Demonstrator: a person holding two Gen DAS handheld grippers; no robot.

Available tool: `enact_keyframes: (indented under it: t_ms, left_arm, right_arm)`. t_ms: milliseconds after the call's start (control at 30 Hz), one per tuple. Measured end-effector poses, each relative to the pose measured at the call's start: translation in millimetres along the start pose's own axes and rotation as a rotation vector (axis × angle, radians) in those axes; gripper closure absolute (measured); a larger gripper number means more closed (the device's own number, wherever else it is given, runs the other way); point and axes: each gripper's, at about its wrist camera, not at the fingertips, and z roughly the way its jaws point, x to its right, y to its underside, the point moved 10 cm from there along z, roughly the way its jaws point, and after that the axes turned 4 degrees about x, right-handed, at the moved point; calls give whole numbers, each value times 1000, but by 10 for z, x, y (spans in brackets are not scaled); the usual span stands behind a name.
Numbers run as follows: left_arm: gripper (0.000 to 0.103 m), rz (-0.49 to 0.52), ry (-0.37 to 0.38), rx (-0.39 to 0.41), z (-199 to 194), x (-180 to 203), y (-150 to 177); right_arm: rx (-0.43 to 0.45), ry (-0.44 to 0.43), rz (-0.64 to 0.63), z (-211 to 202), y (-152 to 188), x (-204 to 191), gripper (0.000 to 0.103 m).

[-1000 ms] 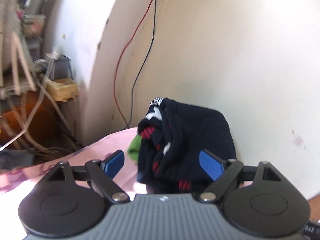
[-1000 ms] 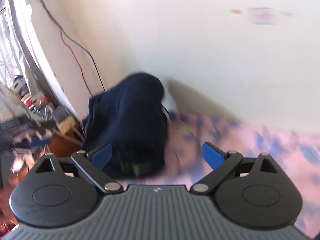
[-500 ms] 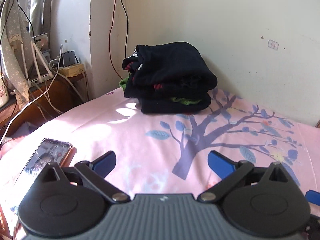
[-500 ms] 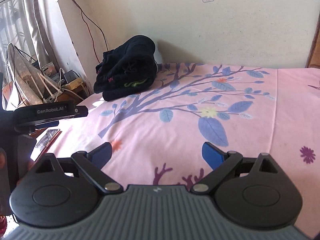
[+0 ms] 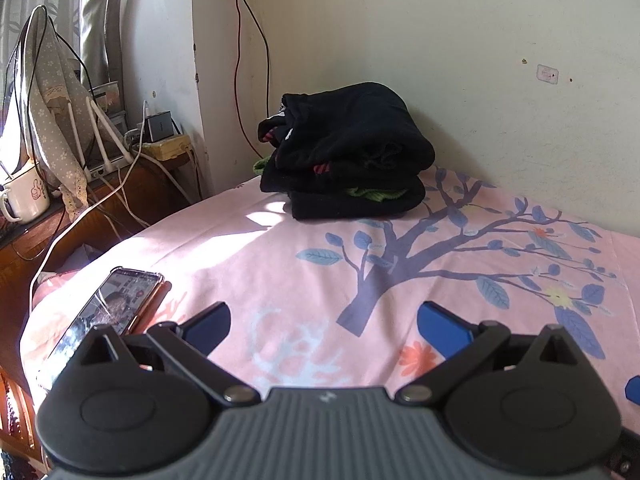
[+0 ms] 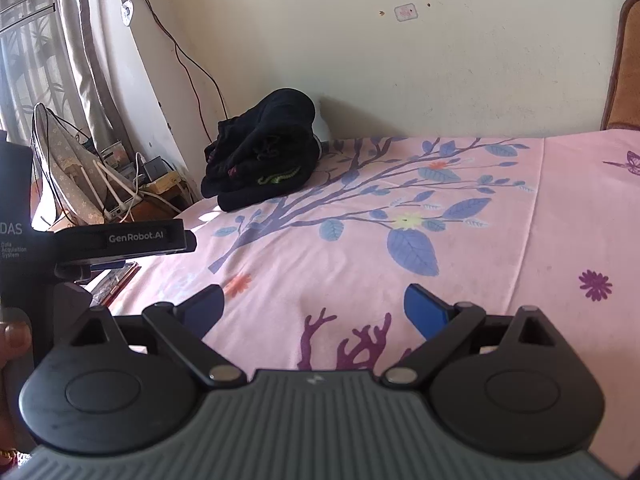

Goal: Fold small clothes
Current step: 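Open both grippers and pull them back from the stacked clothes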

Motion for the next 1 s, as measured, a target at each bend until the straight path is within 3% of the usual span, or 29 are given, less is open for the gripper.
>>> enact_keyframes:
  t_ms: [233,567,1000]
  left_arm:
    - [0,-16,5,-60,101,-20,92]
    - [0,13,41,30,-24,87,-3]
    - [0,34,121,45,-156,219,-75]
  right_arm:
    - [0,-1,29,2,-5,43,5]
    - [-6,-3,173,8,-28,258,5]
    - [-17,-11,273,-10,-24,383,5]
